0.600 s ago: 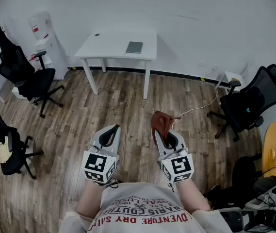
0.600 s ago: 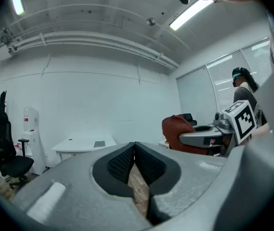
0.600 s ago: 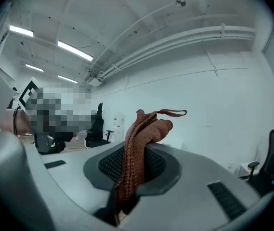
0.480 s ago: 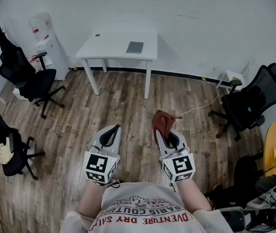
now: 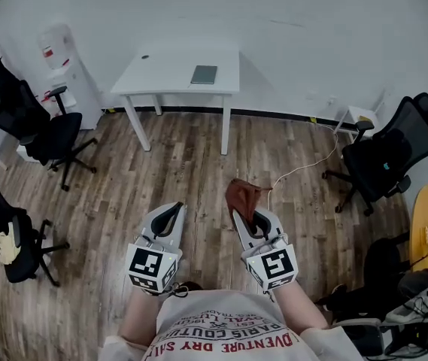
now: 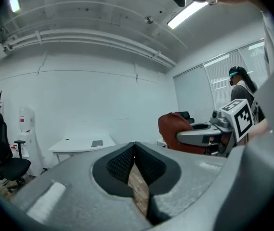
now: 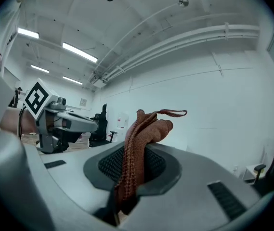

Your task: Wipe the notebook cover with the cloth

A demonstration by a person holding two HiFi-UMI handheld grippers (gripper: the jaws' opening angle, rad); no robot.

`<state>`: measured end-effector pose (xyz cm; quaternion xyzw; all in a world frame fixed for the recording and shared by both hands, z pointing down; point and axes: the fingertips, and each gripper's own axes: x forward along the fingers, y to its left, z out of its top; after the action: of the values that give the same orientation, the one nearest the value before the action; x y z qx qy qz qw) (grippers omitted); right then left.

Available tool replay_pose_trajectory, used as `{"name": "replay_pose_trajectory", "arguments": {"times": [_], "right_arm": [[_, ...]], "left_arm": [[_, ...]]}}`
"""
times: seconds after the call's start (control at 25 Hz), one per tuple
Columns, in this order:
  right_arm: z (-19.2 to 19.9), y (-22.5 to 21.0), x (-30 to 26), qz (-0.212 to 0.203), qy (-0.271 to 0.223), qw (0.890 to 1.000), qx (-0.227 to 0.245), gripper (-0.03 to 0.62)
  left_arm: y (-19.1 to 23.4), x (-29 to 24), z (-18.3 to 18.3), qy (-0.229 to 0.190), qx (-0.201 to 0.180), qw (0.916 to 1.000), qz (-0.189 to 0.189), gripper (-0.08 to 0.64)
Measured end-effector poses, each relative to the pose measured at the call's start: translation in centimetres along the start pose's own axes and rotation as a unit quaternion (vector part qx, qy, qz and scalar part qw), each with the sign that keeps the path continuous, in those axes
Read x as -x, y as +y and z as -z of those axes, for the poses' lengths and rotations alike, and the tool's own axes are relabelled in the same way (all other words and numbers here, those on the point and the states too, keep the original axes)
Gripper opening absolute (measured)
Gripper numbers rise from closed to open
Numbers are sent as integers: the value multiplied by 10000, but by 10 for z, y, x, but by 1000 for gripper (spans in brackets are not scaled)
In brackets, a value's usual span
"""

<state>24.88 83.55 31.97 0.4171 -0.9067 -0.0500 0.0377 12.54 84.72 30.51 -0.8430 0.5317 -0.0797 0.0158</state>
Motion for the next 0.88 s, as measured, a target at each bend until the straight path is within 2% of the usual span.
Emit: {"name": "replay_pose_trajectory", "arguments": {"times": [0.2,0.4,0.64,0.88], "right_arm": [[12,-13,-15,157,180,9993,-281,72],[21,-21,-58,117,258,9991,-323,74],[34,-41,-139,297,467,9980,-305,74],[20,-64,-239,406,583,9969,-351,74]], "left_arm": [[4,-13,16,172,93,9996,198,11],[37,-41,27,213,140,9991,351,11],[108,-96,49,268,328,9973,596,11],[209,-162,24,23,55,9967,811,11]]}}
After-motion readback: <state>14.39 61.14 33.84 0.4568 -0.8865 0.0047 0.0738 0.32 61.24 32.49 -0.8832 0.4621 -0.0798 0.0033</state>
